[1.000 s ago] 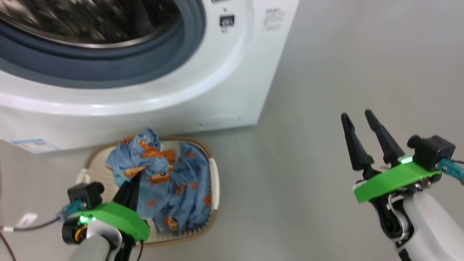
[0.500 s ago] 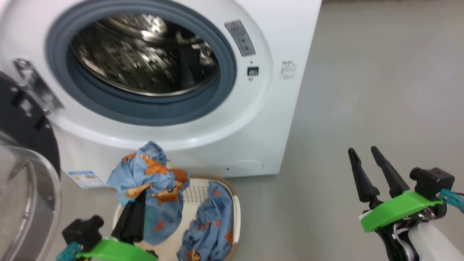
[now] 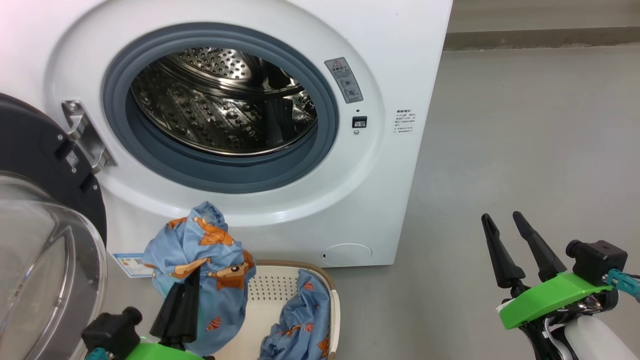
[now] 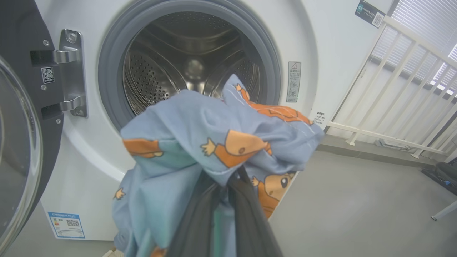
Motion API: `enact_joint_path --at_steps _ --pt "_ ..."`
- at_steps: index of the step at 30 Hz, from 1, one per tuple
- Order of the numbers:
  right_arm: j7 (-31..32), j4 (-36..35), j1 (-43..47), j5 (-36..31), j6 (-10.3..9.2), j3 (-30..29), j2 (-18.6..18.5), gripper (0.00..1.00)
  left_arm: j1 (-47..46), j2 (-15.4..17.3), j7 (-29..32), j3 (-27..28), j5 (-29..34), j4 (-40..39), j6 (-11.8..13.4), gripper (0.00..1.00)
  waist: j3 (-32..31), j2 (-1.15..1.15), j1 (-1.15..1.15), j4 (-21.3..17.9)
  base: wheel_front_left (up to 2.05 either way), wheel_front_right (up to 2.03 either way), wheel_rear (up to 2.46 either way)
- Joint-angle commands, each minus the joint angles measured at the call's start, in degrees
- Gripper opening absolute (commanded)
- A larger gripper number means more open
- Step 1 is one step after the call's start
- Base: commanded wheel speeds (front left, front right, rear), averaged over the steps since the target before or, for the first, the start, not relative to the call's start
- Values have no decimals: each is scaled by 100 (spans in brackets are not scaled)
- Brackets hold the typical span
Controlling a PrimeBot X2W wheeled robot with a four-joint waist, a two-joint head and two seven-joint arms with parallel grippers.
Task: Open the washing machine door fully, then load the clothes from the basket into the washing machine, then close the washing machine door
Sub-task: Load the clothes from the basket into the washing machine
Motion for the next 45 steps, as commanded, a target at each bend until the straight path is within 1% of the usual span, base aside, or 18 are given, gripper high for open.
enact_joint_path --at_steps 1,8,12,22,24,27,31,34,39,45 --pt "-46 -148 -24 33 32 69 -123 100 -57 114 10 191 58 -226 70 0 -6 0 0 -4 0 0 0" --pt "-46 -155 -32 21 32 98 -146 100 -109 146 90 167 77 -315 142 0 -2 0 0 -13 0 0 0" --pt "-46 -161 -29 31 32 98 -175 100 -240 175 146 122 114 -296 134 0 11 0 0 -19 0 0 0" --pt "-46 -223 -116 53 32 212 -282 100 -1212 174 215 153 109 228 -4 0 270 0 0 -144 0 0 0" --pt "-46 -255 -176 76 32 246 -303 100 -1516 163 190 195 102 426 -35 0 423 0 0 -216 0 0 0" --pt "-46 -422 -275 300 32 247 -265 100 -2041 147 129 249 98 776 -123 0 726 0 0 -335 0 0 0" --pt "-46 -581 -449 308 32 312 -346 100 -2828 98 53 306 85 1354 -255 0 1195 0 0 -534 0 0 0" --pt "-46 -676 -615 306 32 337 -333 100 -3427 105 -18 371 87 1857 -340 0 1571 0 0 -740 0 0 0" --pt "-46 -809 -854 323 32 315 -208 100 -4416 262 -86 443 176 2765 -432 0 2209 0 0 -1133 0 0 0" --pt "-46 -886 -1049 300 32 238 -30 100 -5483 466 -118 491 264 3784 -478 0 2868 0 0 -1542 0 0 0"
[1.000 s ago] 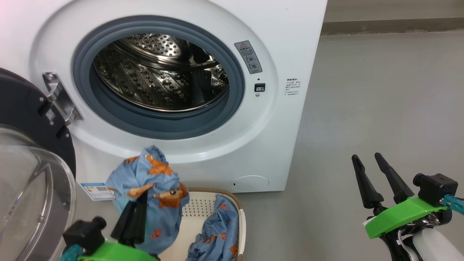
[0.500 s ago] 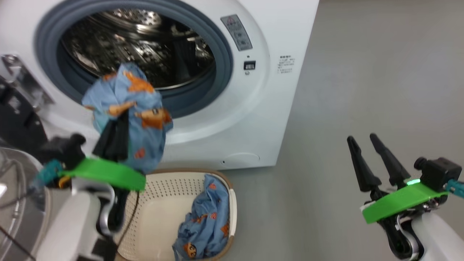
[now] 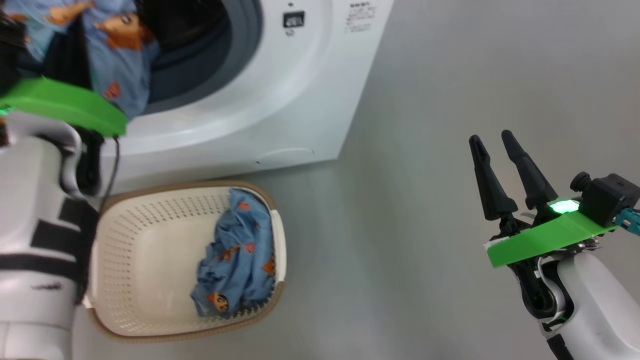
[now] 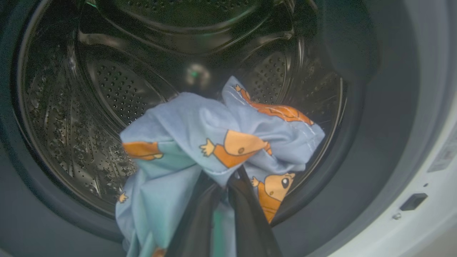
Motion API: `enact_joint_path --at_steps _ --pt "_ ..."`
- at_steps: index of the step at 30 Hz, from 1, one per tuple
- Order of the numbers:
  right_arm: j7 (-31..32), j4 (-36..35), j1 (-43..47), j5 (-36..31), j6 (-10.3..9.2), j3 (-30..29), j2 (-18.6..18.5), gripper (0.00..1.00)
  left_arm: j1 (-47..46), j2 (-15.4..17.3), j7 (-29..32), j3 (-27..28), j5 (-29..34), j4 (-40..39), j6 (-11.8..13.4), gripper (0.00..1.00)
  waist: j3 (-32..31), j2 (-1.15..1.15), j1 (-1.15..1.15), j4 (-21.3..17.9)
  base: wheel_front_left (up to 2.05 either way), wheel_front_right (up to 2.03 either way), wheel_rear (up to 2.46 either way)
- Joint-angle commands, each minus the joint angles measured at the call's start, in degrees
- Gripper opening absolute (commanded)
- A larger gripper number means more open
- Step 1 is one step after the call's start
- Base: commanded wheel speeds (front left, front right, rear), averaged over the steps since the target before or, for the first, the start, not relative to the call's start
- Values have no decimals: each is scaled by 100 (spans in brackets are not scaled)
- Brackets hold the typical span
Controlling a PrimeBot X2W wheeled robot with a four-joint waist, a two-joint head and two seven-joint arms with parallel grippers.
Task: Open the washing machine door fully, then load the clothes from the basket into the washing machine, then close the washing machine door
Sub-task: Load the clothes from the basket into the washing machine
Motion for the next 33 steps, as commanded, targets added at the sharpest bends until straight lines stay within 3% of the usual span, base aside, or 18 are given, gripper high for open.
enact_joint_path --at_steps 1,12,20,21,22,33 --pt "-46 -155 -83 -12 32 51 5 100 -361 287 -61 125 77 77 -36 0 824 0 0 -672 0 0 0" --pt "-46 -214 -309 -71 32 68 226 100 -1756 532 -146 -22 418 1112 -16 0 1477 0 0 -1100 0 0 0" --pt "-46 -225 -303 -83 32 -26 268 100 -2135 704 -177 324 795 376 222 0 1542 0 0 -1270 0 0 0" --pt "-46 -219 -303 -87 32 -27 276 100 -2096 691 -178 381 848 317 250 36 1534 0 0 -1275 0 0 0" --pt "-46 -214 -301 -93 32 -28 287 100 -2061 675 -178 423 902 281 262 100 1526 0 0 -1275 0 0 0" --pt "-46 -146 -352 -110 32 113 282 100 -1686 292 -179 621 995 1077 228 100 1213 0 0 -997 0 0 0"
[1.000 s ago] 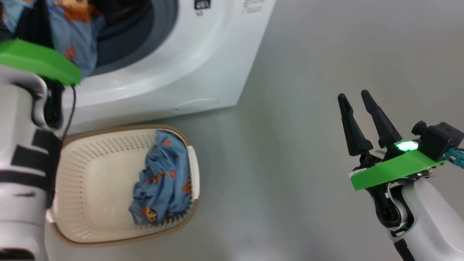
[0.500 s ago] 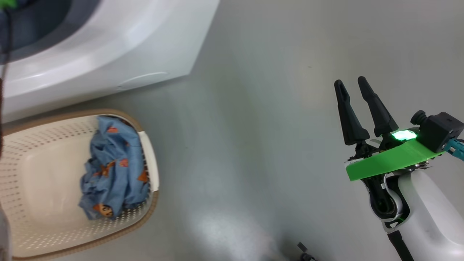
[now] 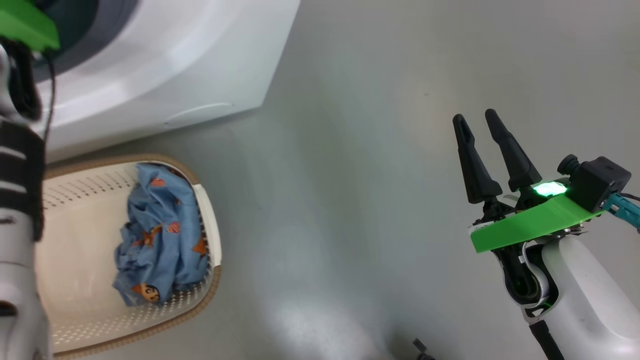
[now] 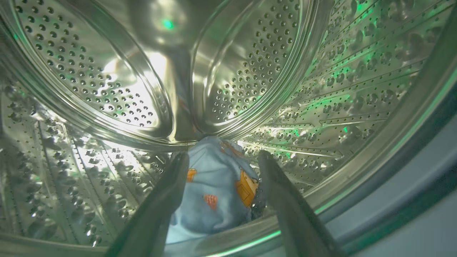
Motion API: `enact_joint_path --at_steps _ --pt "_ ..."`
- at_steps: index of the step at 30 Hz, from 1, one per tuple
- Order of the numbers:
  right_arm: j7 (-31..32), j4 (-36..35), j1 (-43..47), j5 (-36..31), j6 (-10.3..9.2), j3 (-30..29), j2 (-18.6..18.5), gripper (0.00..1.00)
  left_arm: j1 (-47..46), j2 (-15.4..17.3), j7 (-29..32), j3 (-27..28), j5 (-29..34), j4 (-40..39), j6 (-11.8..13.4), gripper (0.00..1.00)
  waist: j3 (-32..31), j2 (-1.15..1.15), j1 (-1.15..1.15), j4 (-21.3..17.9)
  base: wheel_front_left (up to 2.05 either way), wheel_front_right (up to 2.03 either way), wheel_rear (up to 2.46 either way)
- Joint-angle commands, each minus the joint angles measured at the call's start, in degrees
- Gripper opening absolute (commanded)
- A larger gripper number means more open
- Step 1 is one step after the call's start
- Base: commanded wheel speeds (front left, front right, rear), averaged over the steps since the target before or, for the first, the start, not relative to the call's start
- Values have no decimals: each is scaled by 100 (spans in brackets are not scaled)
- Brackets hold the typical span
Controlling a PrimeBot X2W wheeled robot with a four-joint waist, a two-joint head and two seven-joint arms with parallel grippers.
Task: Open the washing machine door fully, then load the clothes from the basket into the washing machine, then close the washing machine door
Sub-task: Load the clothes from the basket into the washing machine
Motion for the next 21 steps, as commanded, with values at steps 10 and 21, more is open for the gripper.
enact_joint_path --at_steps 10,21 --pt "-46 15 52 -49 32 143 -190 100 974 -56 -35 173 209 -259 -212 100 -845 0 0 426 0 0 0" --pt "-46 150 306 -47 32 145 -284 100 2214 -334 -36 335 314 -909 -369 100 -1738 0 0 924 0 0 0"
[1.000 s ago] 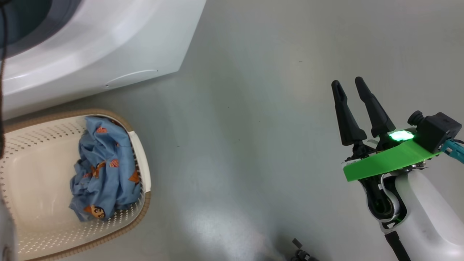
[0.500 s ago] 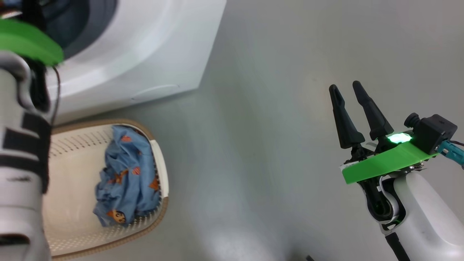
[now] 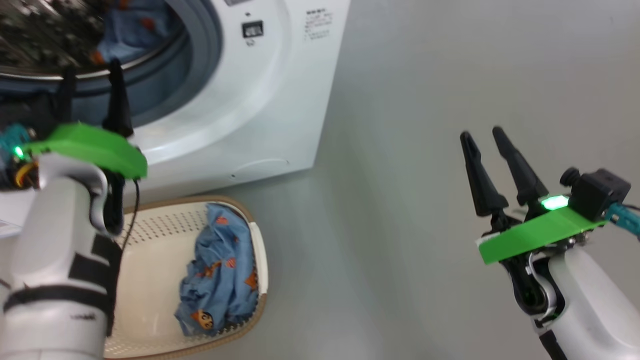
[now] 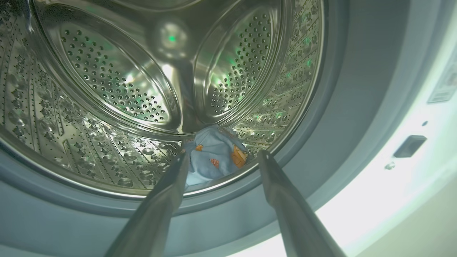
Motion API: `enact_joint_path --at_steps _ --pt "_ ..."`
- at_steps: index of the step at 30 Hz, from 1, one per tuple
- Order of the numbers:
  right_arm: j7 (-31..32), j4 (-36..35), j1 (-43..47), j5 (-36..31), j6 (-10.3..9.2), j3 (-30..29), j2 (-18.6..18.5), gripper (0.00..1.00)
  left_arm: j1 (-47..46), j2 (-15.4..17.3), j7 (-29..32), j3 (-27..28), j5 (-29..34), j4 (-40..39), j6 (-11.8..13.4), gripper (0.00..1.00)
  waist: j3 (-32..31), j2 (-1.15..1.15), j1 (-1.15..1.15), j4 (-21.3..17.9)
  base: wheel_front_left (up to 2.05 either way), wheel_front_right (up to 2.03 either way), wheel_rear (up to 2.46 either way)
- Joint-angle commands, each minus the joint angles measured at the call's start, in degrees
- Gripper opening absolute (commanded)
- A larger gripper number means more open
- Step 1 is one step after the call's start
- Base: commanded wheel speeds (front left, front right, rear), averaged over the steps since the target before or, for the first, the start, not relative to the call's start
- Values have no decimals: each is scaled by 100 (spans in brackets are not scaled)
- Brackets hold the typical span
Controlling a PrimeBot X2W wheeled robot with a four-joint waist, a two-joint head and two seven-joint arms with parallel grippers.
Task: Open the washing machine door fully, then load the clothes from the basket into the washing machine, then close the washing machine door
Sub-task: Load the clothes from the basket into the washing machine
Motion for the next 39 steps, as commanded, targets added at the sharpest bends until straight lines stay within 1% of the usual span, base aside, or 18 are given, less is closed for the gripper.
enact_joint_path --at_steps 1,9,10,15,29,39 --pt "-46 -67 216 -46 32 106 -89 100 288 150 -37 134 72 -292 -44 100 -462 0 0 356 0 0 0" --pt "-46 15 414 -40 32 57 -109 100 1394 38 -37 125 269 -1143 -80 100 -944 0 0 696 0 0 0" --pt "-46 15 414 -40 32 57 -109 100 1394 38 -37 125 269 -1143 -80 100 -944 0 0 696 0 0 0" --pt "-46 68 547 -58 32 16 -129 100 2135 -69 -37 244 239 -1685 -66 100 -1230 0 0 886 0 0 0" --pt "-46 227 930 -214 32 6 -229 100 3878 -263 -37 506 271 -2982 164 100 -1915 0 0 1214 0 0 0" --pt "-46 245 1099 -258 32 -178 -321 100 4449 -297 -37 503 328 -3587 333 100 -2071 0 0 1363 0 0 0"
